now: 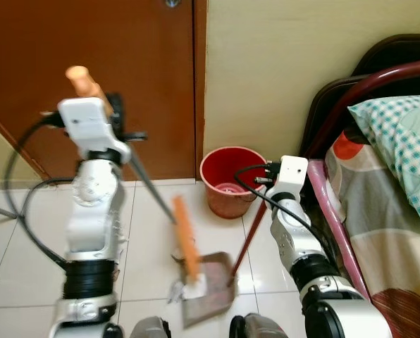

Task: Sweep floor

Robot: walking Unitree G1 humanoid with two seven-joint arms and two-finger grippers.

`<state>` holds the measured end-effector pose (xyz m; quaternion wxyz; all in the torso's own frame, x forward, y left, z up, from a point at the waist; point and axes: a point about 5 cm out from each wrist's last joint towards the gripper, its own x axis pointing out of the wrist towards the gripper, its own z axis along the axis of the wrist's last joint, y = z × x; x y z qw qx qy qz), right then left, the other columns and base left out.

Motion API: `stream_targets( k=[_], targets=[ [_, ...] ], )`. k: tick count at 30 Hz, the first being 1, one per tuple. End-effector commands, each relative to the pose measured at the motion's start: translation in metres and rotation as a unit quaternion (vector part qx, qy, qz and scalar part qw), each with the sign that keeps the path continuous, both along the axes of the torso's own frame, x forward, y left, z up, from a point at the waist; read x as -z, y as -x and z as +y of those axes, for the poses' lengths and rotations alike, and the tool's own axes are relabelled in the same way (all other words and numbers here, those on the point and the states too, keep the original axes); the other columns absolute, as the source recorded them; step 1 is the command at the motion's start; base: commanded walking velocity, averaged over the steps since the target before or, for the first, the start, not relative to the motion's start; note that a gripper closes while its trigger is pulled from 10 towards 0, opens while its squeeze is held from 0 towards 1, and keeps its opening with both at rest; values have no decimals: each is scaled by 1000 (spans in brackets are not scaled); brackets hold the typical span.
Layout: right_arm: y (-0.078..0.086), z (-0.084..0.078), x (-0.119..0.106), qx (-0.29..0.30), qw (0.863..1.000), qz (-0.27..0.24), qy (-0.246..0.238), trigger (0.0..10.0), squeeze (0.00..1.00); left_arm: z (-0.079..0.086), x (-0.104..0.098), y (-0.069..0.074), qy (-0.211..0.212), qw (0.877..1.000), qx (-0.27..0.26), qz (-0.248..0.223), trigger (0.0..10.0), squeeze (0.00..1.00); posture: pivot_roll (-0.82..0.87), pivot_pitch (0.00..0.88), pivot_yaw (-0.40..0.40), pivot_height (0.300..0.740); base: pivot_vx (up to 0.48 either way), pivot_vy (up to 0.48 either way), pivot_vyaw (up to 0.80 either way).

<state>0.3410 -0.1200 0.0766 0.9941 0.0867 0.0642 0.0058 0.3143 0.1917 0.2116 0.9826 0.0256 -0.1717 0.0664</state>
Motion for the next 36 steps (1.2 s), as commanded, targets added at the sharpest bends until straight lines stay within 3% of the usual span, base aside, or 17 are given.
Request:
stream_targets(
  k=[1,7,22,31,34,36],
  targets=[
    [-1,-3,-8,-7,1000,-20,-13,10000,0,0,0,7,-3,1000,4,-11,10000,0,38,80,-28,740,0,0,0],
    [2,-23,-6,-5,1000,-23,3,10000,0,2,17,16,-16,1000,3,11,10000,0,33,76,-35,740,0,0,0],
    [10,-46,-3,16,999,-25,29,10000,0,4,37,18,-31,999,7,41,10000,0,79,54,-11,740,0,0,0],
    [14,-53,6,29,999,-5,15,10000,0,-31,60,26,-12,996,53,68,10000,0,129,39,-49,740,0,0,0],
    [13,-53,6,32,999,-4,13,10000,0,-34,64,28,-12,996,57,72,10000,0,129,39,-49,740,0,0,0],
    [12,-53,6,36,999,-4,7,10000,0,-35,77,33,-27,993,62,93,10000,0,130,33,-48,740,0,0,0]
  ],
)
